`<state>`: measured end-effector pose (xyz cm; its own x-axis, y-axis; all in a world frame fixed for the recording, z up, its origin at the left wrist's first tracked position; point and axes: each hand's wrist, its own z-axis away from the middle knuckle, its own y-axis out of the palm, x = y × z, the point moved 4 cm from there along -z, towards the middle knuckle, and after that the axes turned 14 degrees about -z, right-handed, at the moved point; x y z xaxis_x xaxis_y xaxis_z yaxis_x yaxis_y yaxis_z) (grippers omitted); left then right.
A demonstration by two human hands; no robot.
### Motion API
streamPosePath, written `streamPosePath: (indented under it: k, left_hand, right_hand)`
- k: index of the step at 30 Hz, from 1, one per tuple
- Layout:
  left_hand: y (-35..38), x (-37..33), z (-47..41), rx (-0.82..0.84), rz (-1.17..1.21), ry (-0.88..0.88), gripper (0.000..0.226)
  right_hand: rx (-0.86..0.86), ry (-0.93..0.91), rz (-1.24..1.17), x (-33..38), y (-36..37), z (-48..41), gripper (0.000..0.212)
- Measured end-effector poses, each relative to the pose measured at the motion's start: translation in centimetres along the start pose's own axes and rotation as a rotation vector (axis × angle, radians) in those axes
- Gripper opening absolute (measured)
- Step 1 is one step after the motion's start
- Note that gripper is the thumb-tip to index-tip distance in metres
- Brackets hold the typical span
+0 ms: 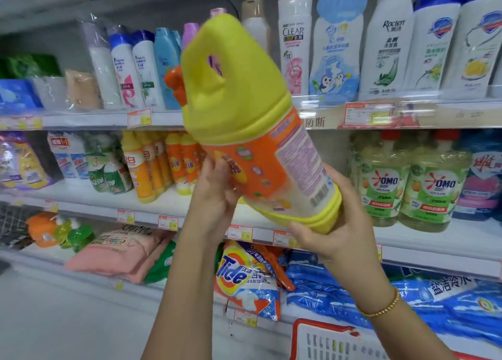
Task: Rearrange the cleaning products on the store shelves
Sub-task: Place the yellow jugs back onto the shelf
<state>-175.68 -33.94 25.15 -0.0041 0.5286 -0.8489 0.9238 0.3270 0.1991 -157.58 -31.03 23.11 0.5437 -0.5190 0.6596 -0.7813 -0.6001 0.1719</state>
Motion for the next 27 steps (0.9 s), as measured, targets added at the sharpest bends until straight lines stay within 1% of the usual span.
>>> streamPosePath:
  k: [2,3,5,6,8,10,13,16,17,20,21,24,27]
  left_hand:
    - [-1.2,0.1,0.3,-0.006,-0.009,-0.07,0.115]
    - [-1.8,0.1,0.4,-0.011,-0.017,-0.092,0.11]
    - [-2.5,0.0,0.8,-0.003,-0.051,-0.13,0.092]
    - [-2.8,0.0,1.0,-0.001,-0.063,-0.165,0.078]
    - [-3.7,0.7,1.3,-0.045,-0.071,-0.281,0.053]
    - [-5.0,1.5,1.8,-0.112,-0.076,-0.421,0.051]
    - [-6.7,2.0,2.3,-0.171,-0.102,-0.554,0.045]
    - [-8.3,2.2,3.1,-0.202,-0.083,-0.627,0.038]
    - [-8.9,2.1,3.3,-0.212,-0.075,-0.632,0.04]
    - [-10.7,1.8,3.8,-0.227,-0.103,-0.627,0.063]
    - [-11.2,1.5,3.9,-0.235,-0.127,-0.621,0.066]
    - [-12.6,0.6,3.4,-0.254,-0.2,-0.586,0.058]
    - [-13.6,-0.7,2.5,-0.247,-0.302,-0.527,0.042]
  right_hand:
    - [0.044,0.165,-0.147,-0.6,-0.6,0.3,0.068]
    - [0.057,0.257,-0.206,-0.8,-0.8,0.6,0.065]
    - [0.075,0.447,-0.283,-1.1,-0.9,1.0,0.058]
    - [0.082,0.54,-0.297,-1.2,-0.9,1.2,0.054]
    - [0.074,0.703,-0.325,-1.3,-0.5,1.4,0.052]
    - [0.064,0.813,-0.339,-1.4,0.1,1.3,0.049]
    - [0.068,0.916,-0.338,-1.7,1.3,0.6,0.034]
    - [0.078,0.978,-0.373,-1.9,2.3,-0.4,0.026]
    - [0.086,0.991,-0.38,-2.0,2.6,-0.6,0.025]
    - [0.108,1.028,-0.386,-3.2,3.3,-0.6,0.026]
    - [0.121,1.038,-0.386,-3.7,3.5,-0.4,0.027]
    - [0.132,1.052,-0.4,-5.9,3.9,0.1,0.027]
    - [0.121,1.085,-0.485,-8.6,4.5,0.9,0.025]
